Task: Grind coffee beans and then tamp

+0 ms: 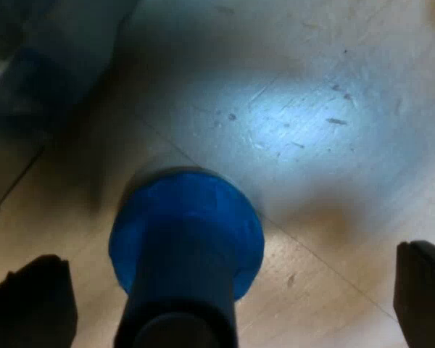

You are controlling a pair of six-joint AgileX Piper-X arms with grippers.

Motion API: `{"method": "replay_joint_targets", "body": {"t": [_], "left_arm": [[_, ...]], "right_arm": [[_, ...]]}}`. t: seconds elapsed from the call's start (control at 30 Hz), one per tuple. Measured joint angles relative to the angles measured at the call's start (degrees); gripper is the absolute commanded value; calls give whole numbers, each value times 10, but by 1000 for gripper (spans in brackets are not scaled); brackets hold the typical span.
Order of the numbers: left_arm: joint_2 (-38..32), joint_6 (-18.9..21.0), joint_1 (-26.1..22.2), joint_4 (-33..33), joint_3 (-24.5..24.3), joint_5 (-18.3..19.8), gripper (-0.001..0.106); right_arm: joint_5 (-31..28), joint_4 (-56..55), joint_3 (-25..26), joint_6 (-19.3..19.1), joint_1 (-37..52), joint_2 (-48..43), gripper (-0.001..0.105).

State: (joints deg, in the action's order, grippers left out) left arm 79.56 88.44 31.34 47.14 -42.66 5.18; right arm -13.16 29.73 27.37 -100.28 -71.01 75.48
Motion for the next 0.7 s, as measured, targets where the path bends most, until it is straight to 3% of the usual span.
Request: {"method": "replay_joint_targets", "body": {"t": [0.23, 0.43, 0.7], "left_arm": [[4, 0, 0, -5, 0, 0, 51], [4, 0, 0, 11, 0, 0, 1], [-18, 0, 0, 49, -2, 0, 0]], "right_arm": [[0, 0, 0, 0, 0, 0, 76], [0, 0, 0, 1, 0, 0, 76], [0, 0, 0, 3, 0, 0, 76]]}}
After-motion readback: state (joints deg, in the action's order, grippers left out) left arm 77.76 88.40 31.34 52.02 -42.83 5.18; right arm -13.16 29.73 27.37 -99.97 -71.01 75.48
